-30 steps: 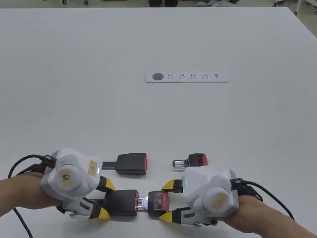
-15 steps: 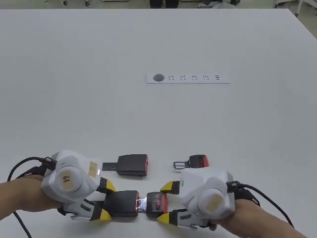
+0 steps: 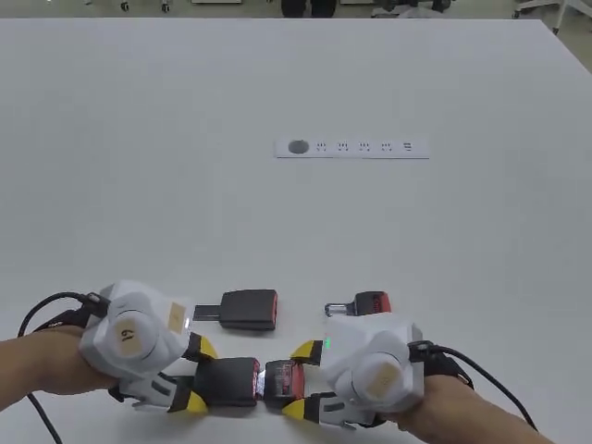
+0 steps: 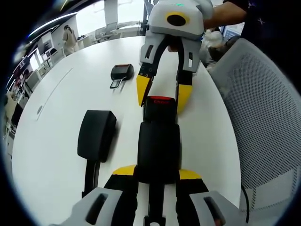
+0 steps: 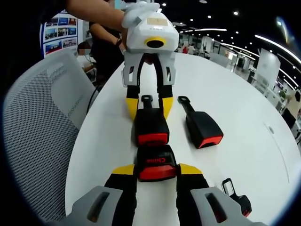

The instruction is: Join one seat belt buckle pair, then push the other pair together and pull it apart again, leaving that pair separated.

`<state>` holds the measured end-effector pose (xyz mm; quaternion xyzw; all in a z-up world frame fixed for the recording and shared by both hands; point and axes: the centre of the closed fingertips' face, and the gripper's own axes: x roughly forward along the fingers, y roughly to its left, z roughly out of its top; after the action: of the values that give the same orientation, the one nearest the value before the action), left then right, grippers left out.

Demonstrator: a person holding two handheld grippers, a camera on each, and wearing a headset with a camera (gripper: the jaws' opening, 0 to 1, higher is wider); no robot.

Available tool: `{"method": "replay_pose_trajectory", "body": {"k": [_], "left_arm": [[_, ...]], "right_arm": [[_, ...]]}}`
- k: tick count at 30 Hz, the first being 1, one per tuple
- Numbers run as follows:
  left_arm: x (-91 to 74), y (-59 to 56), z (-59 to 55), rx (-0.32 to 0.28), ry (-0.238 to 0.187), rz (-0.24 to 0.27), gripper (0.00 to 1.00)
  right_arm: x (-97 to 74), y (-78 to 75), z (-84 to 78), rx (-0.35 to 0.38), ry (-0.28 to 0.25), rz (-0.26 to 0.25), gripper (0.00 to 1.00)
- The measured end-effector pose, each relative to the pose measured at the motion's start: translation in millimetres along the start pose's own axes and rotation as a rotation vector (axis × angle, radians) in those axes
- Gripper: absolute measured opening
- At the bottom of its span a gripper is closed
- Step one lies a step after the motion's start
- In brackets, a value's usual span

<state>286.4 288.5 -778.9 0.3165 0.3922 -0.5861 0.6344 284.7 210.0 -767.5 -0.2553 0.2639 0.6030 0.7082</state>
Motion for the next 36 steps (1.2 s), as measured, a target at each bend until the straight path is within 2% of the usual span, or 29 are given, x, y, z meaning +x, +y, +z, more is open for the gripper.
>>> {"method": "replay_pose_trajectory", "body": {"k": [16, 23, 29, 31, 36], "left_arm": [[1.8, -0.2, 3.2, 0.010, 0.007, -0.001, 0.31], [2.0, -1.1, 4.1, 0.038, 0.002, -0.010, 0.31], [3.1, -1.1, 6.9, 0.053, 0.036, -0.005, 0.31], [2.4, -0.6, 3.9, 0.052, 0.039, -0.006, 0.31], [2.2, -0.4, 3.5, 0.055, 0.031, -0.009, 0.31]], "right_arm": [[-3.0, -0.9, -1.4, -0.002, 0.006, -0.003, 0.28], [-6.3, -1.9, -5.3, -0.022, -0.027, 0.004, 0.27], [-1.6, -3.0, -3.7, -0.020, 0.018, 0.008, 0.27], [-1.4, -3.8, -5.3, -0.023, 0.020, 0.012, 0.27], [-2.6, -7.3, -8.1, -0.010, -0.008, 0.032, 0.26]]}}
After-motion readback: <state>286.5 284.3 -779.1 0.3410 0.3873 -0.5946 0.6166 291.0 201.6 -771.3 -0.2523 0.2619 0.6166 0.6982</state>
